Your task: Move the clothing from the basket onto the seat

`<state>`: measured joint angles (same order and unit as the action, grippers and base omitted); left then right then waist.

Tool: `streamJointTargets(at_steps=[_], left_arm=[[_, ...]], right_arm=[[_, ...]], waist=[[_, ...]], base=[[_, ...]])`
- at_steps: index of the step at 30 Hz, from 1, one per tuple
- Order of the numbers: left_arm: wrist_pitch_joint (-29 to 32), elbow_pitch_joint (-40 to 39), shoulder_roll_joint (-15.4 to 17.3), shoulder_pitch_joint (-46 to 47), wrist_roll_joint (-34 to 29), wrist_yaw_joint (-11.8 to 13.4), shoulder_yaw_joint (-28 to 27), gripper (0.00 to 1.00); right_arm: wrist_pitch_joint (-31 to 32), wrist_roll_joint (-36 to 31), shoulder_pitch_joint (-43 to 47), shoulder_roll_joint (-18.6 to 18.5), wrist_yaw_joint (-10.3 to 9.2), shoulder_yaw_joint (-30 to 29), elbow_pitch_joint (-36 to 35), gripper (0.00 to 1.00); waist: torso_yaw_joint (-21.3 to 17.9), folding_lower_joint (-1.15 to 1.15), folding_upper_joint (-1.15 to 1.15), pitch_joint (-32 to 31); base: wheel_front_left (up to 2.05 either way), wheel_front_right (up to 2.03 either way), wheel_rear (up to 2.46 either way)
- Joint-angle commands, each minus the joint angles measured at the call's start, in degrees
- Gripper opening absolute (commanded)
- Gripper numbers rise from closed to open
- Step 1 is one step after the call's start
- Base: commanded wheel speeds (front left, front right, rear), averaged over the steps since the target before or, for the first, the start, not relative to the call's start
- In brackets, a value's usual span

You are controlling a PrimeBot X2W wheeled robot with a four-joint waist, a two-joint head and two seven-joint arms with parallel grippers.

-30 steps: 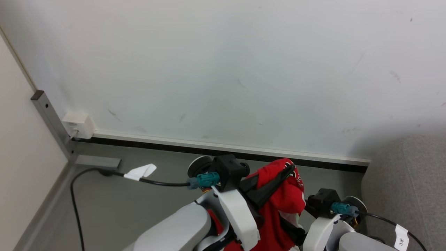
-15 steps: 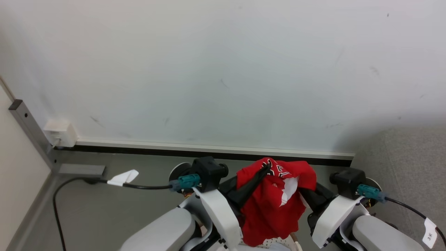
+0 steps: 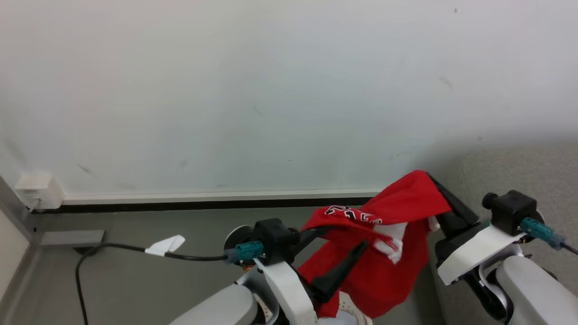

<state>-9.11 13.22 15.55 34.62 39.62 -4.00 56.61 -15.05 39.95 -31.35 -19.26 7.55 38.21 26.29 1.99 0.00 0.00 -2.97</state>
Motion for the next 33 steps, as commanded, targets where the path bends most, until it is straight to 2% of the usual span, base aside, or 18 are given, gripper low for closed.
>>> streamJointTargets(at_steps=[1,14,26,33], left_arm=[[-0.35,-0.18,0.05,-0.95,0.33,-0.07,0.24,1.00],[-1.60,-0.17,-0.14,-1.40,-1.38,0.33,2.05,1.00],[-4.01,0.89,0.95,0.07,-3.04,0.79,1.35,1.00],[-4.73,2.07,0.65,0.33,-3.04,0.21,1.42,1.00]], right_arm=[[-0.18,-0.58,0.88,-0.39,-0.12,-0.90,-0.49,0.00],[-0.17,-5.67,1.70,-3.94,-0.12,-12.43,-7.68,0.00],[-0.08,-8.16,5.98,-5.73,-0.12,-17.45,-14.71,0.00],[-0.08,-7.05,6.89,-5.07,-0.12,-19.18,-16.33,0.00]], waist=[[-1.01,0.00,0.00,0.25],[-10.51,0.00,0.00,2.24],[-21.09,0.00,0.00,5.03],[-24.44,0.00,0.00,5.94]], base=[[0.00,0.00,0.00],[0.00,0.00,0.00],[0.00,0.00,0.00],[0.00,0.00,0.00]])
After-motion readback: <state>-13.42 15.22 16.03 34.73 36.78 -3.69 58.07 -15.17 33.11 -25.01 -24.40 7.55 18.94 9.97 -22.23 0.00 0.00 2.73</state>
